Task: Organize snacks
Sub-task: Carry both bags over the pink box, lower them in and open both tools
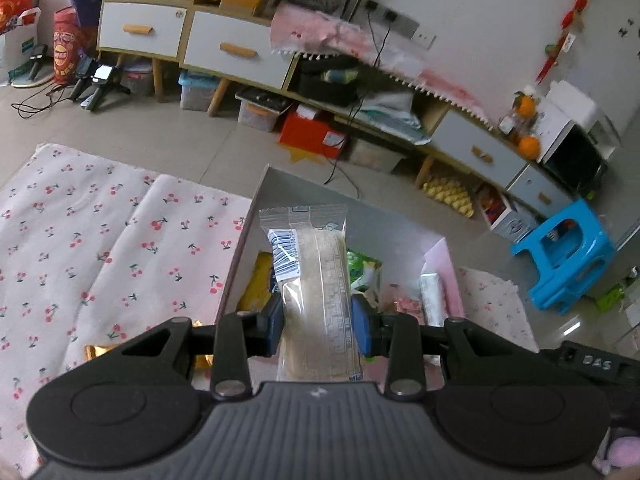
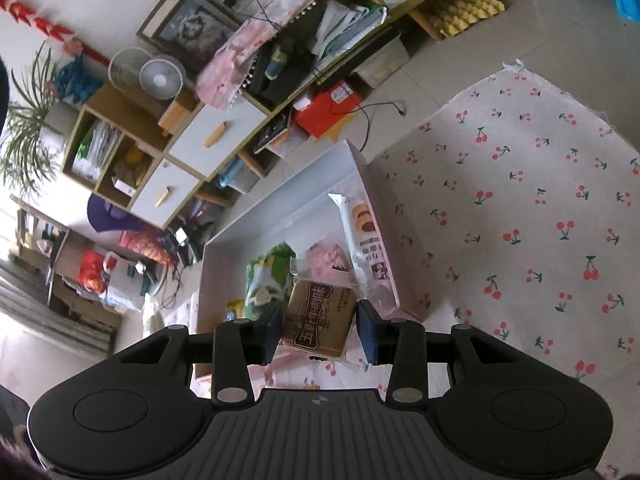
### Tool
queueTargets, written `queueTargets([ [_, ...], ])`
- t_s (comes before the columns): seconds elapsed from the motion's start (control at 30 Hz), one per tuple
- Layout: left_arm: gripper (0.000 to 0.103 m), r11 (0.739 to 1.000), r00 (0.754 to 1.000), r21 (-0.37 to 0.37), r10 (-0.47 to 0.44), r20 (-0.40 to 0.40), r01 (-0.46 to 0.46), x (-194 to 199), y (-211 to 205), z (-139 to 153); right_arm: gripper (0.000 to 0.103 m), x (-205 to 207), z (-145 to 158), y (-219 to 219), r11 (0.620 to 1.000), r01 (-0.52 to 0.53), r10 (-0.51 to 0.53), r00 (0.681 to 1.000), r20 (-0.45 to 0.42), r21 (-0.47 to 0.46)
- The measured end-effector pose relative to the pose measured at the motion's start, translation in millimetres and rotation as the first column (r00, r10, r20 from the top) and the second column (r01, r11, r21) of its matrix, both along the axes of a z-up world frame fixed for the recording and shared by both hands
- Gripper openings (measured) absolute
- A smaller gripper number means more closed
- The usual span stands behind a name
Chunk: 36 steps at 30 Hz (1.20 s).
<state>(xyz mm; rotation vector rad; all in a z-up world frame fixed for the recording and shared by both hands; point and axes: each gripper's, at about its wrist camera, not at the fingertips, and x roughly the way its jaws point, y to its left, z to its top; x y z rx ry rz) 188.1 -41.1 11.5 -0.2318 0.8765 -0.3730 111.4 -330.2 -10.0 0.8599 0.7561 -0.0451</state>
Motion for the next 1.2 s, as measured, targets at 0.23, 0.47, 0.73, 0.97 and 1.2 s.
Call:
queueTargets([
  [0.23,0.032,1.0,0.999,-0.006,0.011,0.045,-0.01,17,-8,-10,0.039,11,-12,0,1.0,0.014,-0.014,1.0,0.007,0.013],
  [0.47,0.032,0.998,0.999,0.054,0.01,0.05,-0.013,23,-12,-23,0.039,16,-14,3,1.0,0.02,-0.02,0.999,0.025,0.01],
  [0.73,0.032,0.999,0.998,0.037,0.025,0.062,-0.028,22,-13,-24,0.039,17,-18,5,1.0,0.004,-0.004,1.0,0.005,-0.002],
  [0.97,0.033,0.999,0.995,0.037,0.015,0.098,-0.019,22,-15,-25,0.041,16,-14,10,1.0,-0.015,0.015,1.0,0.007,-0.026],
  [1.2,0.033,0.999,0.989,0.025,0.042,0.143,-0.046,22,-13,-25,0.041,15,-10,15,0.999,-0.032,0.033,0.999,0.009,-0.044],
])
